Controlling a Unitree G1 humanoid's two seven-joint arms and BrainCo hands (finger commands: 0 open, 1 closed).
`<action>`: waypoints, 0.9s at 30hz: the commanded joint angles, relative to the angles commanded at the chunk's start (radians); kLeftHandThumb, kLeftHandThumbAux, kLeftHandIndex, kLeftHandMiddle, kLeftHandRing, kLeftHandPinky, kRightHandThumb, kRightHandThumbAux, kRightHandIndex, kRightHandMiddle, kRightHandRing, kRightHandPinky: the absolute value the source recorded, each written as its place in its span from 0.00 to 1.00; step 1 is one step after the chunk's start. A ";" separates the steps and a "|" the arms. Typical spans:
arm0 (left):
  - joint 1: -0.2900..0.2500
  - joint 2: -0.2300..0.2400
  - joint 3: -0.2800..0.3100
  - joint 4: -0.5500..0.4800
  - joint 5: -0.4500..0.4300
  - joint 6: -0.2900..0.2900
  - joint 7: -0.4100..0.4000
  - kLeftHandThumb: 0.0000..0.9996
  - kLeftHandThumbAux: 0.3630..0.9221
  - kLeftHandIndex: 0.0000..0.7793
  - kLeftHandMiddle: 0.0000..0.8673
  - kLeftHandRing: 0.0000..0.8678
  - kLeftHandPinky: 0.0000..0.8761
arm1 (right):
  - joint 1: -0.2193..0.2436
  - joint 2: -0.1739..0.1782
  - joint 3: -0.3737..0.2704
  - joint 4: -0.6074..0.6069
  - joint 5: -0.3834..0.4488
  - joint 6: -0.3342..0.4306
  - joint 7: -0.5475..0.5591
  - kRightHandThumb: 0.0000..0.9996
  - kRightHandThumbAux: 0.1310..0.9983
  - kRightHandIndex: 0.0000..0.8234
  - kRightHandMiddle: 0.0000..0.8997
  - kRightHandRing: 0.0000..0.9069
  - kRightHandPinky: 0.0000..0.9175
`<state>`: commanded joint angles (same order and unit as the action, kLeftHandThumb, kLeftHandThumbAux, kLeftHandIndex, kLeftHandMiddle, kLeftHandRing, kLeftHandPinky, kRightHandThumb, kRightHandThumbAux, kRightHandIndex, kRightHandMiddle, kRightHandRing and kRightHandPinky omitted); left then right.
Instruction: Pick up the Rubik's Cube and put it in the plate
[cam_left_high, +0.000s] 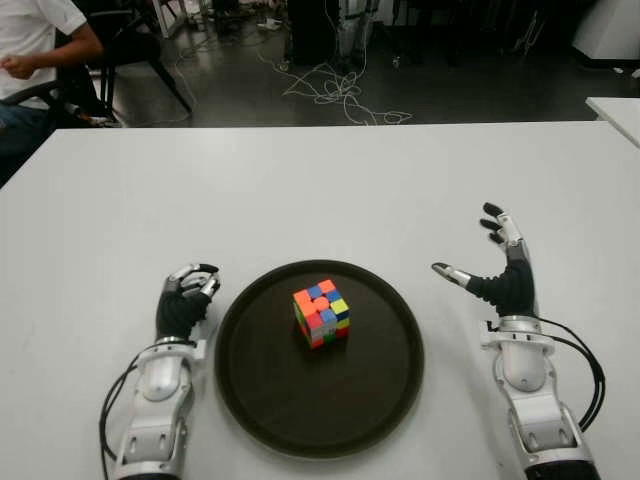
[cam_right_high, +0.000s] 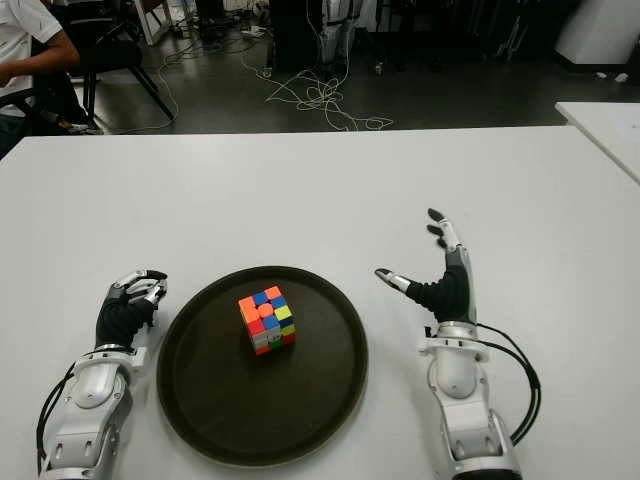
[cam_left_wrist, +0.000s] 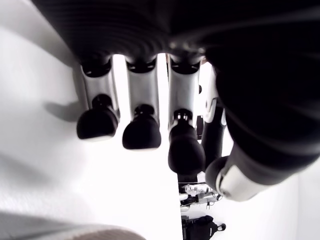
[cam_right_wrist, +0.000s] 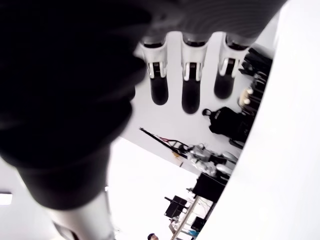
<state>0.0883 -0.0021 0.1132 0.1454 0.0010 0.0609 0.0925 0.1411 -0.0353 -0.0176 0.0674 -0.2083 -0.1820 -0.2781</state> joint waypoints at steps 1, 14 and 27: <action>0.002 0.000 0.000 0.000 0.000 -0.001 0.000 0.71 0.61 0.57 0.93 0.94 0.93 | 0.002 0.000 0.001 -0.002 0.004 0.003 0.001 0.10 0.84 0.51 0.54 0.56 0.58; 0.011 0.009 -0.003 0.006 0.001 -0.006 -0.011 0.71 0.61 0.57 0.93 0.94 0.92 | 0.033 0.040 0.003 -0.052 0.081 0.135 0.021 0.11 0.81 0.83 0.89 0.91 0.90; -0.002 0.010 0.007 0.031 -0.008 -0.022 -0.012 0.71 0.61 0.57 0.93 0.94 0.92 | 0.028 0.087 -0.028 -0.082 0.182 0.179 0.045 0.14 0.82 0.89 0.92 0.92 0.92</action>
<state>0.0865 0.0077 0.1205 0.1762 -0.0067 0.0392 0.0808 0.1694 0.0517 -0.0457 -0.0151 -0.0264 -0.0025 -0.2327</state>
